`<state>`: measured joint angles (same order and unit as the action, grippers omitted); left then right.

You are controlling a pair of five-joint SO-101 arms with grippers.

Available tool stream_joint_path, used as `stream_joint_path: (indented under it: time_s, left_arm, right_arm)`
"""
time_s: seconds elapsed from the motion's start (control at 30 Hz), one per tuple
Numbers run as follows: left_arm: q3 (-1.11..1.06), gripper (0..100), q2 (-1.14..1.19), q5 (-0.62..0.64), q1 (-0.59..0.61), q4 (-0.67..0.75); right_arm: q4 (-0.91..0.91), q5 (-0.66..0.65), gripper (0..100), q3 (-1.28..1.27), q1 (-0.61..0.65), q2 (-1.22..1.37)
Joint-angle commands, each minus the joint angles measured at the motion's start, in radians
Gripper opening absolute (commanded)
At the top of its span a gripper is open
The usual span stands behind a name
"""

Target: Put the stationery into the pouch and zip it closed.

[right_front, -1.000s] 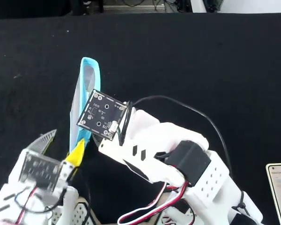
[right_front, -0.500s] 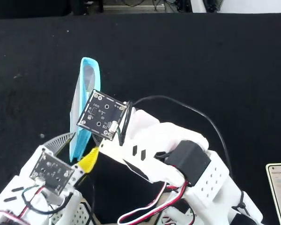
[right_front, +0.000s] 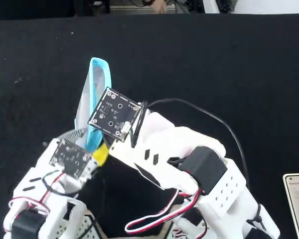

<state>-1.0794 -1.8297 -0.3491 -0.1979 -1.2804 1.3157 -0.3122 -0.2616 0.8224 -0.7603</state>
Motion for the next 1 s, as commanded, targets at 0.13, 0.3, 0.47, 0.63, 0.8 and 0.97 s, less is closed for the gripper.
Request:
stream_joint_path:
  time_s: [0.13, 0.3, 0.47, 0.63, 0.8, 0.97]
  left_arm:
    - [0.073, 3, 0.003, 0.005, 0.025, -0.026]
    - [0.182, 3, 0.003, 0.000, -0.012, -0.161]
    - [0.186, 3, 0.003, -0.005, -0.001, -0.181]
    - [0.177, 3, 0.003, -0.005, -0.001, -0.181]
    - [0.186, 3, 0.003, -0.005, -0.001, -0.180]
    - [0.179, 3, 0.003, -0.005, -0.001, -0.178]
  right_arm:
    - [-0.025, -0.005, 1.1, 0.005, -0.017, -0.005]
    - [-0.066, -0.003, 1.1, 0.008, -0.018, -0.007]
    - [-0.061, 0.000, 1.1, 0.004, -0.018, -0.024]
    - [-0.061, 0.091, 1.1, 0.004, -0.089, -0.090]
    - [-0.095, 0.089, 1.1, -0.047, -0.212, -0.099]
    - [-0.172, 0.097, 1.1, -0.114, -0.258, -0.099]
